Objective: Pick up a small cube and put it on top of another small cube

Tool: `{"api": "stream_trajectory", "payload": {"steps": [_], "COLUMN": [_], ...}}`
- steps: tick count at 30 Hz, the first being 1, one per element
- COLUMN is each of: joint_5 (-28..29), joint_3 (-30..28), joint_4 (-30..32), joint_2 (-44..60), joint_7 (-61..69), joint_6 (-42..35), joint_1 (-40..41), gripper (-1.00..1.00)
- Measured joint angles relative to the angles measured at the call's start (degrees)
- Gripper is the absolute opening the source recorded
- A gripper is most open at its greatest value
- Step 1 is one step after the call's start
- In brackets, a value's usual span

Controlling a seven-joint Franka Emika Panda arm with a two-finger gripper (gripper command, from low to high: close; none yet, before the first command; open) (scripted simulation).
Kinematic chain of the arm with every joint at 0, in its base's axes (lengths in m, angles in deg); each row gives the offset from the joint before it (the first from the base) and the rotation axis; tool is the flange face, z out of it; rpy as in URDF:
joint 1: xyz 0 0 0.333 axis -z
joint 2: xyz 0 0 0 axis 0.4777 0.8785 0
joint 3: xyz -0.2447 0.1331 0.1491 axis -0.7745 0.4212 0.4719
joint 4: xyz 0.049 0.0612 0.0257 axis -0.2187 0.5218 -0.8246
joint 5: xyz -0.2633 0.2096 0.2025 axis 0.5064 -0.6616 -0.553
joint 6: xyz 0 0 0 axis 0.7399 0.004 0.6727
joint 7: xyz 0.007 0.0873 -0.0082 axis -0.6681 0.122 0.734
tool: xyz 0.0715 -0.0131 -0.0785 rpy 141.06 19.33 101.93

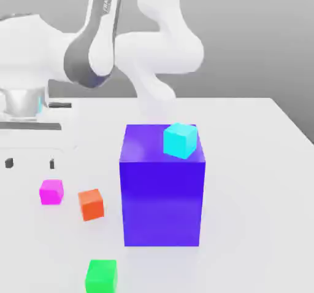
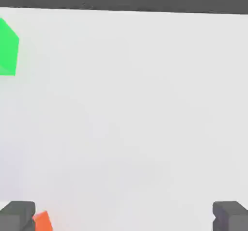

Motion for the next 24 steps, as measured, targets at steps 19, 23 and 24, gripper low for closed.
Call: {"api": "stream_trajectory", "payload": {"steps": [19, 23, 24], "joint_5": [-35.03, -35.58, -35.16], "joint_3": [30.88, 31.81, 31.08], "joint_4": [-2.71, -2.80, -2.73], "joint_2": [20.24, 20.64, 20.32], "joint_7": [30.08, 30.49, 30.17], "joint_6": [13.44, 13.64, 13.39], "joint_1": [25.52, 26.31, 25.69], "gripper": [-1.00, -1.00, -1.00]}}
